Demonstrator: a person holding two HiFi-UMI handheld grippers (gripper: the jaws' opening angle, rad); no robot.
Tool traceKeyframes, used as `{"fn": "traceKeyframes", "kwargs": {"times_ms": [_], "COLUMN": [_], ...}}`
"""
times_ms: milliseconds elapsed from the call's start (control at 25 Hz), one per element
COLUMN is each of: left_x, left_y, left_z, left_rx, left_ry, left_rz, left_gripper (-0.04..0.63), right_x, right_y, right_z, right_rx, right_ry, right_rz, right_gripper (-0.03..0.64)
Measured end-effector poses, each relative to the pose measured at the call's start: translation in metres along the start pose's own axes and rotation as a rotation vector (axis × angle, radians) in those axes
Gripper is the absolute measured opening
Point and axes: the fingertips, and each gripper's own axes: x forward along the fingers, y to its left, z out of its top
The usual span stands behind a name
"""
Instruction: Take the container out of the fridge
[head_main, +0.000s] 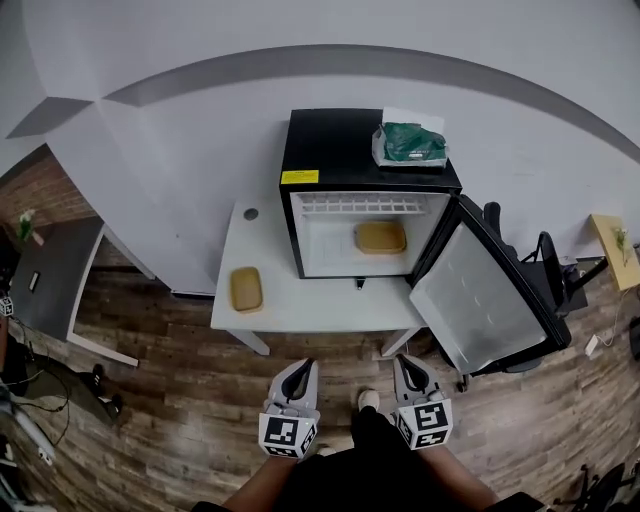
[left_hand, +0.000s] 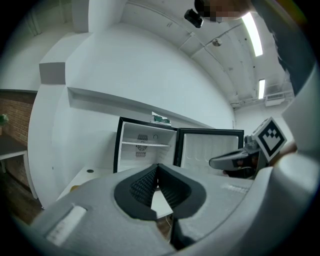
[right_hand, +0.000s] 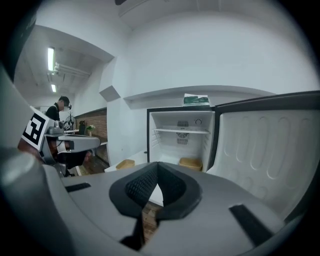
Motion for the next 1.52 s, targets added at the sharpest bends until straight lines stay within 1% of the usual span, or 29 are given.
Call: {"fn": "traceKeyframes", "kwargs": {"times_ms": [280, 440, 560, 640, 720, 800, 880, 1000, 1120, 1240, 1360, 1520], "left_x": [0.077, 0.119, 0.145, 0.162, 0.179, 0.196, 0.211, 0.230, 0.246, 0.261, 0.280, 0.299], "left_y": [0.002, -0.003, -0.008, -0.010, -0.013, -0.015, -0.016, -0.015, -0.011, -0.010, -0.010, -0.006], "left_z": [0.011, 0.013, 0.011, 0.010, 0.007, -0.001, -0.010, -0.016, -0.022, -0.037, -0.048, -0.052], "left_rx": [0.009, 0.016, 0.017, 0.017, 0.018, 0.020, 0.027, 0.043, 0.059, 0.073, 0.103, 0.137], "left_ry": [0.017, 0.037, 0.052, 0.060, 0.077, 0.109, 0.136, 0.150, 0.168, 0.197, 0.215, 0.234], "left_rz": [0.024, 0.002, -0.011, -0.011, -0.018, -0.037, -0.050, -0.056, -0.073, -0.118, -0.167, -0.213], "left_gripper": [0.015, 0.016, 0.016, 0.017, 0.016, 0.017, 0.017, 0.017, 0.017, 0.017, 0.017, 0.017], "right_x": [0.052, 0.075, 0.090, 0.100, 0.110, 0.120, 0.129, 0.140, 0.149, 0.156, 0.162, 0.163], "right_y": [-0.057, -0.081, -0.096, -0.107, -0.117, -0.123, -0.123, -0.123, -0.120, -0.118, -0.122, -0.127], "right_z": [0.016, 0.023, 0.020, 0.015, 0.011, 0.009, 0.007, 0.006, 0.010, 0.011, 0.015, 0.019], "right_rx": [0.019, 0.022, 0.022, 0.021, -0.005, -0.027, -0.027, -0.034, -0.032, -0.025, -0.012, 0.023], "right_ry": [0.001, -0.001, 0.012, 0.029, 0.041, 0.046, 0.052, 0.060, 0.054, 0.050, 0.050, 0.057], "right_rz": [0.025, 0.046, 0.067, 0.066, 0.051, 0.057, 0.085, 0.122, 0.136, 0.118, 0.069, 0.014], "right_gripper": [-0.002, 0.000, -0.002, -0.002, -0.002, -0.002, -0.002, -0.002, -0.002, -0.002, -0.002, -0.002]}}
